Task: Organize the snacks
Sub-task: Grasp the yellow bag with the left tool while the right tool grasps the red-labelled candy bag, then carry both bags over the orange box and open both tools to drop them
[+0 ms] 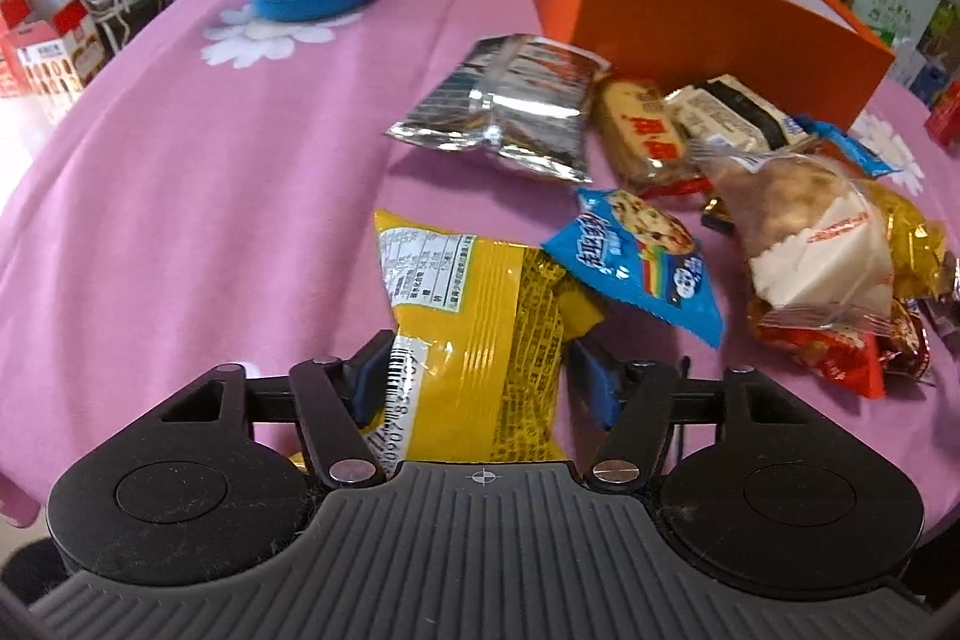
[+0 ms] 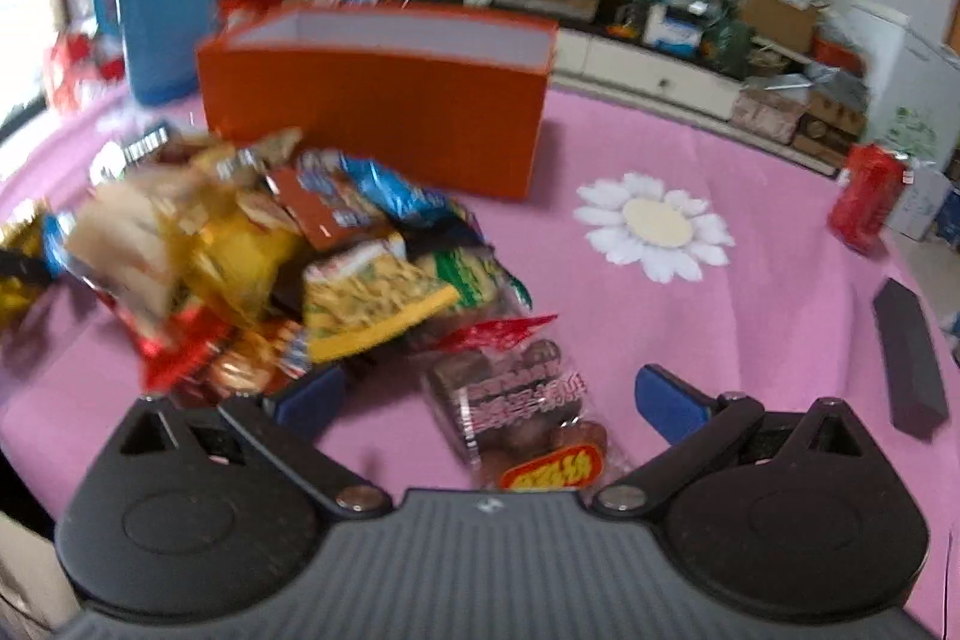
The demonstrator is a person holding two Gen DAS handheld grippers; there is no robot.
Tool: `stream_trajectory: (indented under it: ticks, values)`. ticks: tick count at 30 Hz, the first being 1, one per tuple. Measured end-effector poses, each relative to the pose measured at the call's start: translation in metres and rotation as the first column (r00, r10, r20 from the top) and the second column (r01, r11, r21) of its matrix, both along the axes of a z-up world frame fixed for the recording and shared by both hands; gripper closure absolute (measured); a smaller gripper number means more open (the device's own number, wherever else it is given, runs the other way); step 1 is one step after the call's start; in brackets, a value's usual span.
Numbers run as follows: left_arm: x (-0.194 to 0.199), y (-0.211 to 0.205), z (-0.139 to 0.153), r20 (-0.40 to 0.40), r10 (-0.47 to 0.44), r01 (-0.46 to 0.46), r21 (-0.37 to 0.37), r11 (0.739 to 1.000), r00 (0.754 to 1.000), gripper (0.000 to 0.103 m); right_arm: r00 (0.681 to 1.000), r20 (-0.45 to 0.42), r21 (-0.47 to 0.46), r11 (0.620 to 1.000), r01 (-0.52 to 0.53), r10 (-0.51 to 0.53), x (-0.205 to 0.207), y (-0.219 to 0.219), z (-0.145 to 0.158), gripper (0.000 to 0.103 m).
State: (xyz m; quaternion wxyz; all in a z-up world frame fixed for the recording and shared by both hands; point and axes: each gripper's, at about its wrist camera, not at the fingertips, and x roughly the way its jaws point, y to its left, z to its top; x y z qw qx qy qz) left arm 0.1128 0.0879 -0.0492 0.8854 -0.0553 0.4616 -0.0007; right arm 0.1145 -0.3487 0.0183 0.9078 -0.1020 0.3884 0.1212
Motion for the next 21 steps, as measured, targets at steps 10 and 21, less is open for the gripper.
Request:
stream_trajectory:
  ticks: [10, 21]
  values:
    - [-0.014, -0.016, 0.000, 0.028, -0.018, 0.015, 0.080, 0.997, 0.999, 0.083, 0.994, -0.090, 0.108, 0.991, 0.078, -0.069, 0.005, -0.018, -0.028, 0.042]
    - [-0.041, 0.009, 0.052, 0.125, 0.014, -0.012, -0.017, 1.000, 0.992, 0.084, 0.992, -0.030, 0.220, 0.968, 0.125, -0.121, -0.042, -0.024, 0.026, 0.045]
